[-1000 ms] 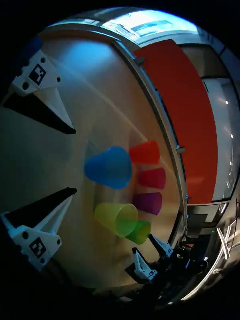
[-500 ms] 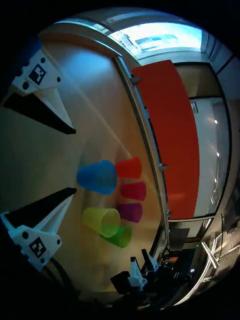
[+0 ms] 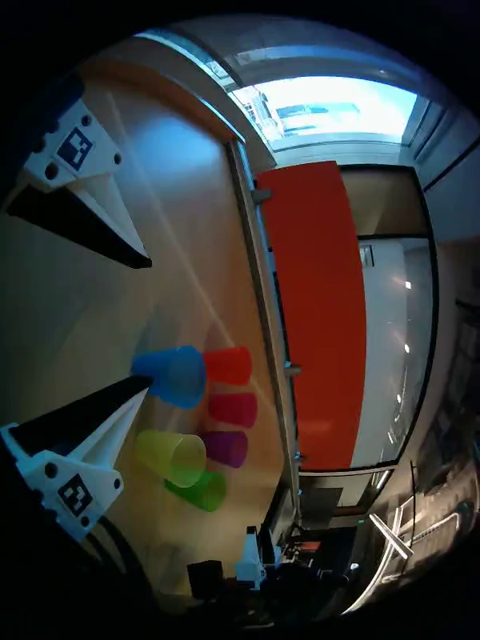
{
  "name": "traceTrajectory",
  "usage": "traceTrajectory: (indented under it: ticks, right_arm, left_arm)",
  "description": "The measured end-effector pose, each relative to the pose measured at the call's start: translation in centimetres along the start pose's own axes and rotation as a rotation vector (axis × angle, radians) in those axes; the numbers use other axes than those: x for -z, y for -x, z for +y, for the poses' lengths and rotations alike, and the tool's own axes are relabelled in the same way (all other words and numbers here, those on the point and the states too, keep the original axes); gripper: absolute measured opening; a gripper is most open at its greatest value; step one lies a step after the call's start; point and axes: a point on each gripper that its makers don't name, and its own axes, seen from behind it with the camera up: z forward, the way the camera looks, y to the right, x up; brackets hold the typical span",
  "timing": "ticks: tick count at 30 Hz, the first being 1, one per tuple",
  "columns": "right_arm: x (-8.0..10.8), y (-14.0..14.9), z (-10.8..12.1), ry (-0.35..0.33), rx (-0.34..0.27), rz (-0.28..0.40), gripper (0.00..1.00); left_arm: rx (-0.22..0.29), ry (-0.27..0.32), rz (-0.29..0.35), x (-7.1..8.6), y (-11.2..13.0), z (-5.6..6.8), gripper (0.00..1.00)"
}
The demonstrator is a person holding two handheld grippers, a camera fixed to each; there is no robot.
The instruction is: Pour water
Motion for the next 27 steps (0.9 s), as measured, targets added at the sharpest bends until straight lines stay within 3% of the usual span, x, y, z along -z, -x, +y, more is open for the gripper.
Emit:
traceTrajectory:
  ticks: [6, 15, 27]
  right_arm:
    - [0.1, -1.4, 2.0, 0.099, -0.052, 0.075, 0.99]
    - [1.0, -3.1, 3.8, 0.220, -0.089, 0.186, 0.99]
    - [1.9, -5.2, 4.9, 0.308, -0.098, 0.290, 0.99]
  left_arm:
    - [0.050, -0.065, 0.086, 0.5, -1.8, -1.3, 0.99]
    - [0.083, -0.141, 0.208, 1.2, -4.5, -1.8, 0.99]
    - [0.115, -0.223, 0.274, 1.6, -5.3, -2.4, 0.99]
